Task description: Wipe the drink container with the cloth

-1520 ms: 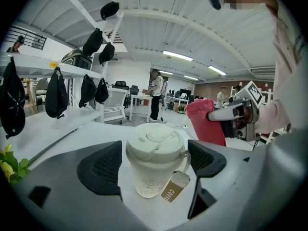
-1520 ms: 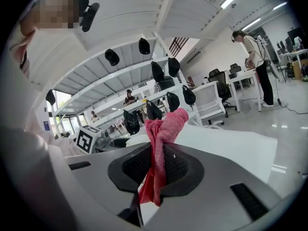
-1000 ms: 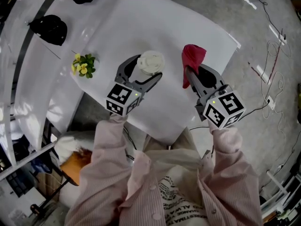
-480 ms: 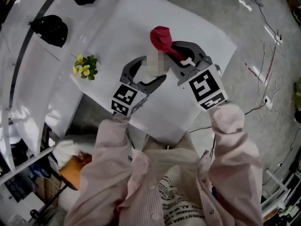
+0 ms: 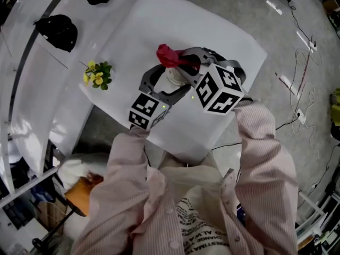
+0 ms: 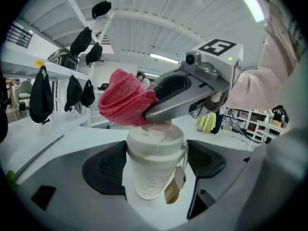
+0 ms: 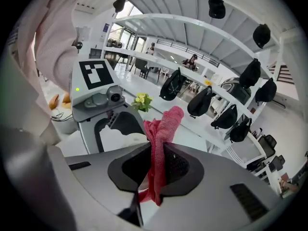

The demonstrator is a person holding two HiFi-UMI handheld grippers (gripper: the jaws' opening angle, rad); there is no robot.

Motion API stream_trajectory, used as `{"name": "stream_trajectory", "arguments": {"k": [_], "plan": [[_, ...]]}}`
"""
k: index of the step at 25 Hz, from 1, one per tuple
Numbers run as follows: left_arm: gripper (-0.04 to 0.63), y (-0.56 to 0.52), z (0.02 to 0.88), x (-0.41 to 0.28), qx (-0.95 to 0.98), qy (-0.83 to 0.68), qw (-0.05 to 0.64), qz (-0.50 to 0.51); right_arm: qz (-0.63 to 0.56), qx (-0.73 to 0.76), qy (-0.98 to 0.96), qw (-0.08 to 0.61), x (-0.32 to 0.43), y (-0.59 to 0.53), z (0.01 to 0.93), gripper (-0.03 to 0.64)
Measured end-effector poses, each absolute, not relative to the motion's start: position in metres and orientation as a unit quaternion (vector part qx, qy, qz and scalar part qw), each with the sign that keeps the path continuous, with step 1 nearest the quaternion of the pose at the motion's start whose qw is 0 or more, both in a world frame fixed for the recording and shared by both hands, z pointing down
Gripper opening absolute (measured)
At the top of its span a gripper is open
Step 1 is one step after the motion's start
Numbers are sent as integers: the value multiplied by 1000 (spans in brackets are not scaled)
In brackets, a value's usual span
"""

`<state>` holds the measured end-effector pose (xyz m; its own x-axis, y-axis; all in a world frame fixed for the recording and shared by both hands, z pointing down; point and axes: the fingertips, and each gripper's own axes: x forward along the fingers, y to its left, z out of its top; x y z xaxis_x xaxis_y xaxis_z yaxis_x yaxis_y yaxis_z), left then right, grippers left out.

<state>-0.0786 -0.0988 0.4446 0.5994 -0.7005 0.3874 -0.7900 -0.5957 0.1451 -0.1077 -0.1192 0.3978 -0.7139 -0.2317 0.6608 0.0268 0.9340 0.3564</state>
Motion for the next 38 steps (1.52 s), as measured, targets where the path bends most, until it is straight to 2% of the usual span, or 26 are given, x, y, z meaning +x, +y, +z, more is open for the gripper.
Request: {"name": "stream_trajectory", "arguments": {"k": [38], "plan": [[393,-100,445,-78,885,-414,165,131,-139,-7,-891,432,-79,-69,403,46]]}}
